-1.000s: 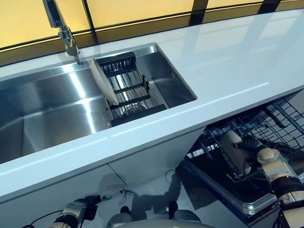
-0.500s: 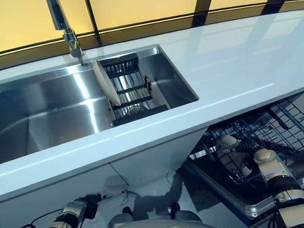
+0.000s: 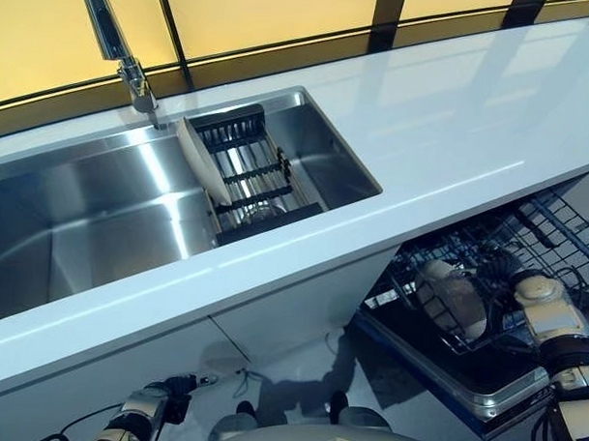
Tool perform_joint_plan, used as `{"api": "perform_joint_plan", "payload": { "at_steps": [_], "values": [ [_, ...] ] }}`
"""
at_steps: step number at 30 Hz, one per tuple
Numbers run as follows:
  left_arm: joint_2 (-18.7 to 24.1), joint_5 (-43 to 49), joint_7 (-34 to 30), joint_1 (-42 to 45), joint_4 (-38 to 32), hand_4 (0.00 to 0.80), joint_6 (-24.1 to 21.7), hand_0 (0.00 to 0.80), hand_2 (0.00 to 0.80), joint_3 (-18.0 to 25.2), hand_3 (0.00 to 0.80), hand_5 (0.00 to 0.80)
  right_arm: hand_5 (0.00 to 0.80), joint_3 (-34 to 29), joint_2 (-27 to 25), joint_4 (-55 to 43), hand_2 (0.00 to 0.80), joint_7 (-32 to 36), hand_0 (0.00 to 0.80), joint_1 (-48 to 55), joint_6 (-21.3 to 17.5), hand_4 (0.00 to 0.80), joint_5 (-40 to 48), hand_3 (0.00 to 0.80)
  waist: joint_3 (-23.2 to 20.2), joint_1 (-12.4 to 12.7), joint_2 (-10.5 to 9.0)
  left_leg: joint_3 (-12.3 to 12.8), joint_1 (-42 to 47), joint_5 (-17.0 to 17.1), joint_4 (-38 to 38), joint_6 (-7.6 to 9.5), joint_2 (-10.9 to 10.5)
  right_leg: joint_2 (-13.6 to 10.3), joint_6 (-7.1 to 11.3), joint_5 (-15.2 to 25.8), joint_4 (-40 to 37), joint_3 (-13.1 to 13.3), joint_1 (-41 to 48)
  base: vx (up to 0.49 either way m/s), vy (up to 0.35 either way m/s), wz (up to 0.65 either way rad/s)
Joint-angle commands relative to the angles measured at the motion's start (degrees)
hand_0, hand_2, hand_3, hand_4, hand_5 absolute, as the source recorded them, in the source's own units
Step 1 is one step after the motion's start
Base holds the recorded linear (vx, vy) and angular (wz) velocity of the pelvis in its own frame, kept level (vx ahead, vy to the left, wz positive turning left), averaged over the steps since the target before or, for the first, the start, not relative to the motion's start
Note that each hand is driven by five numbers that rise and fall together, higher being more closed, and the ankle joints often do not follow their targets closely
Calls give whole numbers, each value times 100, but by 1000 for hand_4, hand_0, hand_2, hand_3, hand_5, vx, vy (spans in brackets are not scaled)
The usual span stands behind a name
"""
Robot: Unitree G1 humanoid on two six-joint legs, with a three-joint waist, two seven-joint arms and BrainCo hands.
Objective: Take plates into dishwasher
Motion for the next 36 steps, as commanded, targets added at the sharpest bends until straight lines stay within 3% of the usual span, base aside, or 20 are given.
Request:
{"api": "perform_joint_plan", "payload": {
  "at_steps": [1,12,22,30,36],
  "values": [
    [187,81,-63,-237,249,0,-147,0,0,92,0,0,0,-306,-639,-37,0,-139,0,-75,-70,0,137,0,-178,-209,-359,-51,155,-236,19,111,82,-303,464,7,306,-13,-84,-14,62,-5],
    [207,-28,-30,-133,517,0,-531,0,0,13,0,0,0,-1318,-1782,33,0,-235,0,337,-314,0,536,0,-282,-390,-549,68,180,-272,19,150,92,-207,482,60,319,232,-183,-6,40,-12],
    [169,-93,115,-72,627,0,-604,0,0,-65,0,0,0,-1795,-2142,-603,0,-1016,0,-12,-246,0,1465,0,-271,-323,-614,-4,143,-303,19,192,55,-206,489,59,313,214,-196,-4,5,-2],
    [161,-155,194,-51,595,0,-522,0,0,-118,0,0,0,-1338,-2287,-1318,0,-1164,0,-1061,12,0,2121,0,-313,-107,-639,-172,100,-287,19,180,-29,-253,443,11,253,11,-78,0,0,0],
    [133,-133,180,-84,470,0,-417,0,0,-183,0,0,0,-781,-1884,-1812,0,-1626,0,-1985,277,0,2489,0,-289,156,-597,-379,56,-287,19,184,-102,-308,398,-46,208,-231,51,3,10,14]
  ]
}}
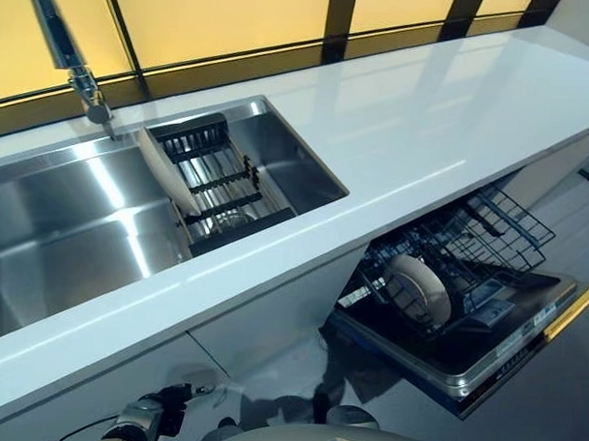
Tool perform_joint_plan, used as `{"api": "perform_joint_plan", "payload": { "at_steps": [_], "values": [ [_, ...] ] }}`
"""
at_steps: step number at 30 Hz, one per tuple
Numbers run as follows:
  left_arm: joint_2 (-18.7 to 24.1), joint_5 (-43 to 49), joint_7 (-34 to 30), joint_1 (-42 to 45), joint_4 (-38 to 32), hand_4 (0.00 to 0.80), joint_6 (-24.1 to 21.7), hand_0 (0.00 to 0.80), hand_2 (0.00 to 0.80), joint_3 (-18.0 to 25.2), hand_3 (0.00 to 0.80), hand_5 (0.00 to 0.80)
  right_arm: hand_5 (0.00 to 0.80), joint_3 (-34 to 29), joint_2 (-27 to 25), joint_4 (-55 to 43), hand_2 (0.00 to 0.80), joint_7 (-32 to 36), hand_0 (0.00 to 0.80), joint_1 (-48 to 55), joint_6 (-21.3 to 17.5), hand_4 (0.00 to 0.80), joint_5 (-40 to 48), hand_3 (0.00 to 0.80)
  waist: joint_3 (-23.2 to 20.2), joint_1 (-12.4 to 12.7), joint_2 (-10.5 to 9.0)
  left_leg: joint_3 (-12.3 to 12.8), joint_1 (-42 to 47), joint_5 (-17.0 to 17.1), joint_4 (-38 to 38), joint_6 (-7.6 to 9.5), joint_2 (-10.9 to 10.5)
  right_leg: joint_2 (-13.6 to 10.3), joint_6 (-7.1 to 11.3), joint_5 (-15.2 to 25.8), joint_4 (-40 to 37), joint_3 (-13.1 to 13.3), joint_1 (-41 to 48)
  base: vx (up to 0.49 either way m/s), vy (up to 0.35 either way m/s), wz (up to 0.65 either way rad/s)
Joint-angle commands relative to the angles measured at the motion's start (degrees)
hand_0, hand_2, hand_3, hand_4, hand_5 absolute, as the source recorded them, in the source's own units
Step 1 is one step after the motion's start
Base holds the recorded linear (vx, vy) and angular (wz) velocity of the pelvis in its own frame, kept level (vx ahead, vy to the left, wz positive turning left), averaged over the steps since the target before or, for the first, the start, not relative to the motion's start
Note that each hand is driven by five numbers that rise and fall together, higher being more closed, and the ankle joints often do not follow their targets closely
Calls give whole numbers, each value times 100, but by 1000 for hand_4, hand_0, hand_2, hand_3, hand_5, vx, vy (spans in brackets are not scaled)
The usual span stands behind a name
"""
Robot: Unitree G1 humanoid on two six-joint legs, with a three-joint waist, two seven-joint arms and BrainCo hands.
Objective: Take plates into dishwasher
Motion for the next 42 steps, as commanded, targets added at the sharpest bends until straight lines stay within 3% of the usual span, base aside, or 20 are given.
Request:
{"api": "perform_joint_plan", "payload": {
  "at_steps": [1,10,16,23,28,42],
  "values": [
    [138,-53,41,-238,89,0,92,0,0,-182,0,0,0,426,96,-158,0,-350,0,-1050,75,0,219,0,-42,380,-262,-404,31,-256,18,208,-100,-312,377,-65,197,-366,109,7,18,17],
    [207,-99,-4,-298,-13,0,327,0,0,-201,0,0,0,1498,706,-122,0,-314,0,-2413,679,0,233,0,-73,740,-244,-605,-47,-192,18,166,-179,-410,393,-66,126,-719,278,21,13,23],
    [204,-95,-4,-340,-133,0,502,0,0,-159,0,0,0,1926,1345,-278,0,-383,0,-2655,935,0,169,0,-55,894,-217,-689,-71,-160,18,178,-222,-440,390,-74,145,-851,322,21,8,11],
    [172,-228,7,-459,-236,0,754,0,0,-197,0,0,0,2446,2383,-217,0,-441,0,-2783,1068,0,-123,0,-21,1098,-130,-794,-95,-121,18,195,-258,-490,382,-93,172,-1002,399,30,41,10],
    [161,-313,-7,-534,-228,0,829,0,0,-229,0,0,0,2656,2861,-67,0,-494,0,-2842,1156,0,169,0,13,1203,-94,-879,-104,-112,18,216,-290,-543,385,-110,217,-1076,426,24,54,12],
    [86,-515,121,-687,-269,0,1091,0,0,-311,0,0,0,3118,3518,223,0,-458,0,-3095,1279,0,451,0,92,1367,-98,-983,-141,-79,18,245,-329,-651,444,-80,274,-1175,421,9,32,5]
  ]
}}
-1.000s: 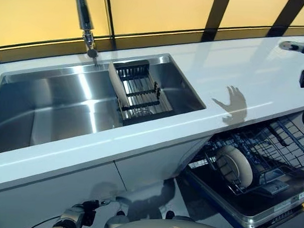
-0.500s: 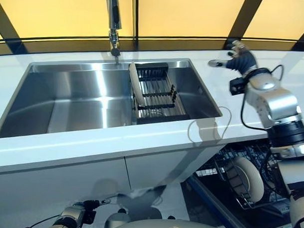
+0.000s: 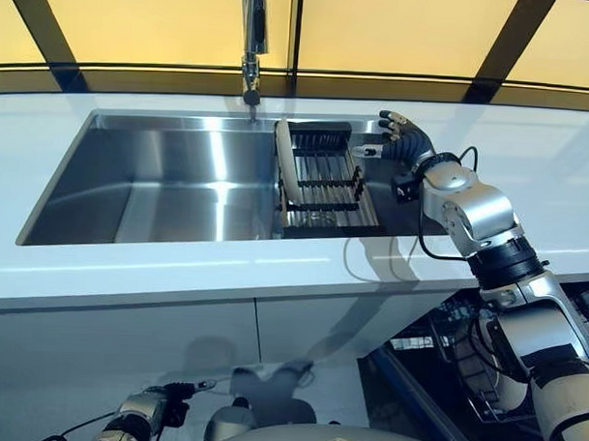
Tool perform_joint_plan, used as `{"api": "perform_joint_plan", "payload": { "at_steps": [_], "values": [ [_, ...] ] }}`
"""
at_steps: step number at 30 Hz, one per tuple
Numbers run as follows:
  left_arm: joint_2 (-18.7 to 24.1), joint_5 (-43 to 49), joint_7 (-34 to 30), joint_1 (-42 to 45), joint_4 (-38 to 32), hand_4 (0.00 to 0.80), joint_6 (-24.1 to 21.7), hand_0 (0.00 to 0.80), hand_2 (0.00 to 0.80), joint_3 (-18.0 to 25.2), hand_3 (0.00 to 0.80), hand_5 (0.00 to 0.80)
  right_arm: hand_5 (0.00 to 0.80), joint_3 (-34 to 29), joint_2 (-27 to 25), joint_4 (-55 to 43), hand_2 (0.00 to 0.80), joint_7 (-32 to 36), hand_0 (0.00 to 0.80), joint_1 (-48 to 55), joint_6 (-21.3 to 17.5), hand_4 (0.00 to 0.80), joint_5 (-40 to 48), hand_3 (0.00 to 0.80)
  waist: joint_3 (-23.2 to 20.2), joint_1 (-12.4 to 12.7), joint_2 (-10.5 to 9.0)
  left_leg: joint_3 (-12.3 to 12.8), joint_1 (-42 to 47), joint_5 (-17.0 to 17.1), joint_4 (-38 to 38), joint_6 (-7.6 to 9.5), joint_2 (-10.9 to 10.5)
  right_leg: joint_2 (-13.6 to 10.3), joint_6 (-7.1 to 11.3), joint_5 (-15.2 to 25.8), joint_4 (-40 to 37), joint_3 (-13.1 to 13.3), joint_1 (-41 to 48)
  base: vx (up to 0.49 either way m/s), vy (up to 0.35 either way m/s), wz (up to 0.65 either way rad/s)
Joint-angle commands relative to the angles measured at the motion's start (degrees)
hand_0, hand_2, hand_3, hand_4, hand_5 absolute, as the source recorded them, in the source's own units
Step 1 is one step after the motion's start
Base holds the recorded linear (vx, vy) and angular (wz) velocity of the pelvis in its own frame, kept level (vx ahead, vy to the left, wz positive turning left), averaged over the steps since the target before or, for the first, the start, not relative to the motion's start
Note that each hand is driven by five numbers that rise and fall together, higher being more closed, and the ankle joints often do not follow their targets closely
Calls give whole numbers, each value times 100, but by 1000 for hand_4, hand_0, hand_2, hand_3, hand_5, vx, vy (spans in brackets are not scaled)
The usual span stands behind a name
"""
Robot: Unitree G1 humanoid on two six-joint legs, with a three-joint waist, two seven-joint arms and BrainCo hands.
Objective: Take plates into dishwasher
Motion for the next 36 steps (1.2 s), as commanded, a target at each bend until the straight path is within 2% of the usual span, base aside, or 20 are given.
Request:
{"api": "perform_joint_plan", "payload": {
  "at_steps": [1,22,36],
  "values": [
    [61,-243,118,-571,219,0,79,0,0,-322,0,0,0,285,-51,254,0,-98,0,-1053,-157,0,123,0,48,188,-101,-49,58,-218,-4,113,-93,-407,331,58,272,-214,57,8,27,3],
    [10,-335,355,-693,174,0,262,0,0,-383,0,0,0,656,518,641,0,-225,0,-1324,286,0,60,0,165,429,-134,-189,-18,-162,-4,147,-122,-508,399,45,417,-336,35,5,6,4],
    [-51,-548,503,-768,214,0,305,0,0,-428,0,0,0,697,815,962,0,-755,0,-1352,544,0,293,0,206,491,-117,-221,-80,-129,-4,155,-133,-541,411,35,467,-359,-3,1,3,3]
  ]
}}
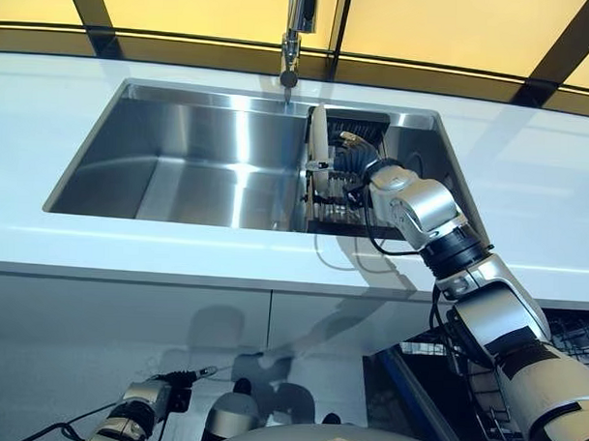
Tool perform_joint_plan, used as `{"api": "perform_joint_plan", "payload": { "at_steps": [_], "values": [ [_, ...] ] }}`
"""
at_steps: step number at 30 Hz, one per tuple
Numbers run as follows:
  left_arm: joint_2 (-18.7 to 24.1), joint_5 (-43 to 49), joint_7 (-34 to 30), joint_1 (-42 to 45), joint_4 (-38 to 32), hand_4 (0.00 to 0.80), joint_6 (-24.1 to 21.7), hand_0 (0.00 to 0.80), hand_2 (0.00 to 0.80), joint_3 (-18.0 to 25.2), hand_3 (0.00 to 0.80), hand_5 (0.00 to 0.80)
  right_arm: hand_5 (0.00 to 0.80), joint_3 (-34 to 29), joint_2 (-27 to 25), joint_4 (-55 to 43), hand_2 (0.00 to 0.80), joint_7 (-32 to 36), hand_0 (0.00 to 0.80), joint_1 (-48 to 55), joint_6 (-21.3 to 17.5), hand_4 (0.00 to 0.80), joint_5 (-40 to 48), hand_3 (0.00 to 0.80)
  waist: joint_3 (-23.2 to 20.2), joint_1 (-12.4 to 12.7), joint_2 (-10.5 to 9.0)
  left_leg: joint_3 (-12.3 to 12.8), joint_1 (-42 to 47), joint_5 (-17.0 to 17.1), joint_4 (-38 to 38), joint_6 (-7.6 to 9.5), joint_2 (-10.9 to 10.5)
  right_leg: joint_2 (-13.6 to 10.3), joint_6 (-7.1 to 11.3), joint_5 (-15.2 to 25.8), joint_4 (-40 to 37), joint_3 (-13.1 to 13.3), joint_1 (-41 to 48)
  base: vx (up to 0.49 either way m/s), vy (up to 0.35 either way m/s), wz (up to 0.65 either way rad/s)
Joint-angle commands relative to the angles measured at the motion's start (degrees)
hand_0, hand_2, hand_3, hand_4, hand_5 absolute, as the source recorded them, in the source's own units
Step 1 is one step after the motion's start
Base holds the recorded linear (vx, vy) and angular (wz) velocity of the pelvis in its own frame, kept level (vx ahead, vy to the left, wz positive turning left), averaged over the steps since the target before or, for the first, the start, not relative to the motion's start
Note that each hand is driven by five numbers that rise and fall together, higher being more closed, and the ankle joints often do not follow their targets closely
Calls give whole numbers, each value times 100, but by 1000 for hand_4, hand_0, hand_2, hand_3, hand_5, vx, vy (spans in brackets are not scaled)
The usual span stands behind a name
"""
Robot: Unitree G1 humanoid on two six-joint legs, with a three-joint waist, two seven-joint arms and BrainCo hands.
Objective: Take plates into dishwasher
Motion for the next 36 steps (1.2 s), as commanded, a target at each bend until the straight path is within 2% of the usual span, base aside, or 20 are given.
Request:
{"api": "perform_joint_plan", "payload": {
  "at_steps": [1,12,23,30,36],
  "values": [
    [-33,-165,112,-483,249,0,-13,0,0,-429,0,0,0,151,-115,287,0,-238,0,-807,-80,0,167,0,-97,171,-31,81,23,-184,-13,132,-55,-480,372,75,447,-49,-94,0,0,0],
    [-101,-443,233,-516,244,0,108,0,0,-475,0,0,0,137,-20,556,0,-344,0,-791,86,0,285,0,-70,197,-8,53,23,-189,-13,147,-61,-519,384,68,513,-51,-131,12,22,0],
    [-193,-747,409,-545,266,0,168,0,0,-494,0,0,0,156,70,811,0,-476,0,-947,97,0,294,0,59,331,-20,-71,-116,-147,-5,150,-71,-565,400,48,600,-135,-229,0,48,7],
    [-154,-889,503,-510,215,0,178,0,0,-509,0,0,0,117,2,854,0,-423,0,-1085,-216,0,546,0,157,428,-63,-129,-224,-110,22,150,-49,-574,404,42,661,-180,-271,-7,6,11],
    [-102,-680,446,-497,87,0,178,0,0,-476,0,0,0,71,-197,716,0,-235,0,-992,-177,0,721,0,217,438,-91,-177,-229,-122,36,154,-48,-592,432,71,717,-217,-313,-25,-38,2]
  ]
}}
